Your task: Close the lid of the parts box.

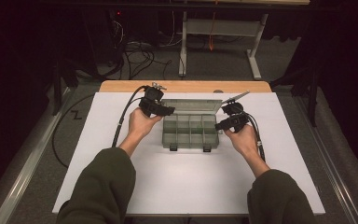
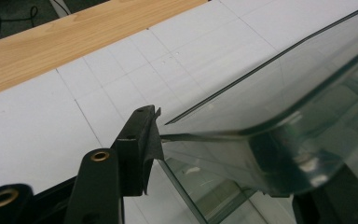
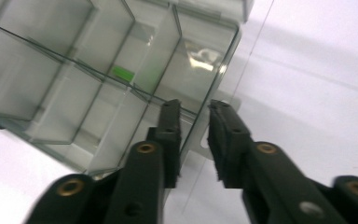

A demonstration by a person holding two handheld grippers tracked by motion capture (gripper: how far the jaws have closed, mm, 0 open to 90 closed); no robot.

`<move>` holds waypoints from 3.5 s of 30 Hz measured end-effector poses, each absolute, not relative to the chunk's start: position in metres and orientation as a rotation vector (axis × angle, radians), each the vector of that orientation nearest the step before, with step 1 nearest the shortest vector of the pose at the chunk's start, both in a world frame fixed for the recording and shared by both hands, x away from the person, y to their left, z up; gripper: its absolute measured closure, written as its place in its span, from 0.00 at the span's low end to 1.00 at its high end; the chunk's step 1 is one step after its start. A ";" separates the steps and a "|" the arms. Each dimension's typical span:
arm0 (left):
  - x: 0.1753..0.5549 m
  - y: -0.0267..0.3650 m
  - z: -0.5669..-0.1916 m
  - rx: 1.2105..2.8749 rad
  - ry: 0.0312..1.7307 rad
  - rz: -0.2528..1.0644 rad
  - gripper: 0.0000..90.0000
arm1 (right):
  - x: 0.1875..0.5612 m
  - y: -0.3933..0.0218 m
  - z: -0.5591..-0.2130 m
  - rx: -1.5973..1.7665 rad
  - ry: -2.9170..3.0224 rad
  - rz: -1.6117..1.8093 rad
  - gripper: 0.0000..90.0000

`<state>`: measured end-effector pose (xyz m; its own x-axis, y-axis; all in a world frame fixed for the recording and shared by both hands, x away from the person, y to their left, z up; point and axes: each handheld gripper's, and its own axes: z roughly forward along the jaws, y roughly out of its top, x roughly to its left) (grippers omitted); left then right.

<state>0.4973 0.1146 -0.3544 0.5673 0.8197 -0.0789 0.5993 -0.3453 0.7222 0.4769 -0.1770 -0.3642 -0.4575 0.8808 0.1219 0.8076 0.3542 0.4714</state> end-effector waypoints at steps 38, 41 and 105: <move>0.478 0.117 -0.372 2.167 1.075 0.401 0.50 | 0.485 -0.188 -0.298 1.463 2.377 0.910 0.98; 0.477 0.118 -0.374 2.172 1.080 0.386 0.49 | 0.484 -0.187 -0.299 1.452 2.393 0.911 0.97; 0.435 0.142 -0.372 2.057 1.061 0.240 0.77 | 0.457 -0.185 -0.349 1.392 2.556 0.907 0.97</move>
<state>0.4350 0.1423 -0.3723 0.6318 0.7545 -0.1779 0.6046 -0.3360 0.7222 0.4566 -0.1851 -0.3491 -0.5794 0.7918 0.1934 0.7366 0.4071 0.5401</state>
